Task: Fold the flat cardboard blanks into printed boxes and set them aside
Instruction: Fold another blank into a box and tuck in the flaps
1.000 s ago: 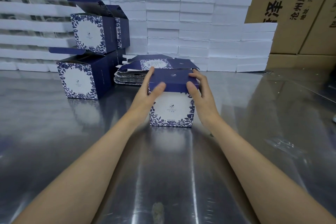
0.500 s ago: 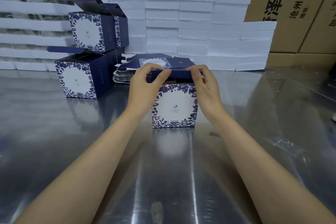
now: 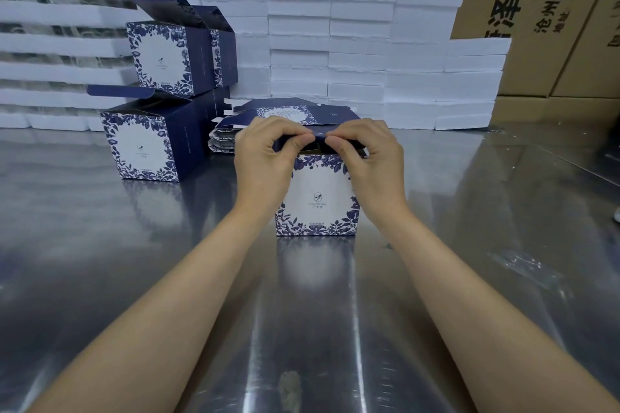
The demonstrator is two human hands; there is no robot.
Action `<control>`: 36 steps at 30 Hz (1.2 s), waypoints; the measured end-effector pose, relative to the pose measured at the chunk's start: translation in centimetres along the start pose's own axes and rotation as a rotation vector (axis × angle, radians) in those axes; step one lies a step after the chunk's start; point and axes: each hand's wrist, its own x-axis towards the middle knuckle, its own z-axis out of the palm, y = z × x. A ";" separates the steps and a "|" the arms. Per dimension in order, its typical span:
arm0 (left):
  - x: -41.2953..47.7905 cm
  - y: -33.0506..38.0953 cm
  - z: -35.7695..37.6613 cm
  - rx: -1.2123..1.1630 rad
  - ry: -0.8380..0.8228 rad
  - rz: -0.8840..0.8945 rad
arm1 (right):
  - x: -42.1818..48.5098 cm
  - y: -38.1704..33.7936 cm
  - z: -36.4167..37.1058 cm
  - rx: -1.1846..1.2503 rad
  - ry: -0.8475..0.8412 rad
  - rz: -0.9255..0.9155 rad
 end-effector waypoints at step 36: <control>0.4 -1.2 -1.0 -0.083 -0.006 -0.105 | 0.6 -0.4 -0.8 0.232 0.189 0.171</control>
